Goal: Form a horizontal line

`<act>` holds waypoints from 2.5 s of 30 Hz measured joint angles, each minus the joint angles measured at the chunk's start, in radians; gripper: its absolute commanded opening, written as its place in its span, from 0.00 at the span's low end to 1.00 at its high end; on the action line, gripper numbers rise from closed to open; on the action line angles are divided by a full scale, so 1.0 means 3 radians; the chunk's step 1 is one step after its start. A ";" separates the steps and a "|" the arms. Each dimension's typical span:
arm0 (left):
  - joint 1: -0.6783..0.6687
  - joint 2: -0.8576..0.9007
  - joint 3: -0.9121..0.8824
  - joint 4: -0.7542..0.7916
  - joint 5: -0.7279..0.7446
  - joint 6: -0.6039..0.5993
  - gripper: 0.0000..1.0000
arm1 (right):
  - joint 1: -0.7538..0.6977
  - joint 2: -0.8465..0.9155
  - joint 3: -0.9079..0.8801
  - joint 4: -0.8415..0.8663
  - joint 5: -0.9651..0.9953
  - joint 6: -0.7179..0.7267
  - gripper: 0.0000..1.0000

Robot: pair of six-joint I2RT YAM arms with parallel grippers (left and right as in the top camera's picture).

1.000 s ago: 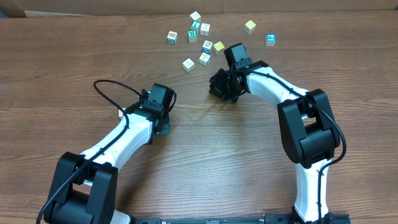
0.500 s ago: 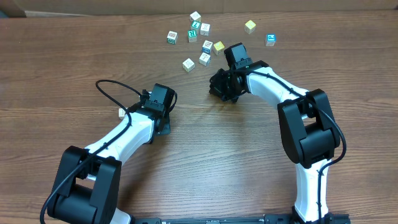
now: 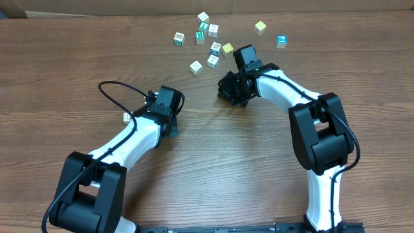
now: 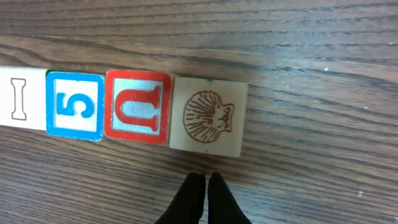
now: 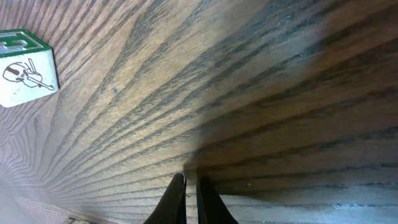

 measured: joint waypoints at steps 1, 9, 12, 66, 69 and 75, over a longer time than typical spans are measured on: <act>0.0000 0.0011 0.0000 0.0000 -0.0014 0.0000 0.04 | 0.0000 0.0000 0.0000 -0.0001 0.0000 -0.0001 0.06; 0.0000 0.0075 0.0000 0.0023 -0.0033 0.0000 0.04 | 0.0000 0.0000 0.0000 0.0003 -0.0001 0.0000 0.07; 0.0000 0.0075 0.0000 0.0033 -0.0033 0.0005 0.04 | 0.0000 0.0000 0.0000 0.0008 -0.0001 0.0000 0.08; 0.0000 0.0075 0.0000 0.0111 -0.0149 0.0023 0.04 | 0.0000 0.0000 0.0000 0.0045 0.0028 0.0001 0.10; 0.0000 0.0075 0.0000 0.0113 -0.0188 0.0023 0.04 | 0.0000 0.0000 0.0000 0.0046 0.0029 0.0000 0.10; 0.0000 0.0075 0.0000 0.0122 -0.0207 0.0023 0.04 | 0.0001 0.0000 0.0000 0.0045 0.0028 0.0000 0.10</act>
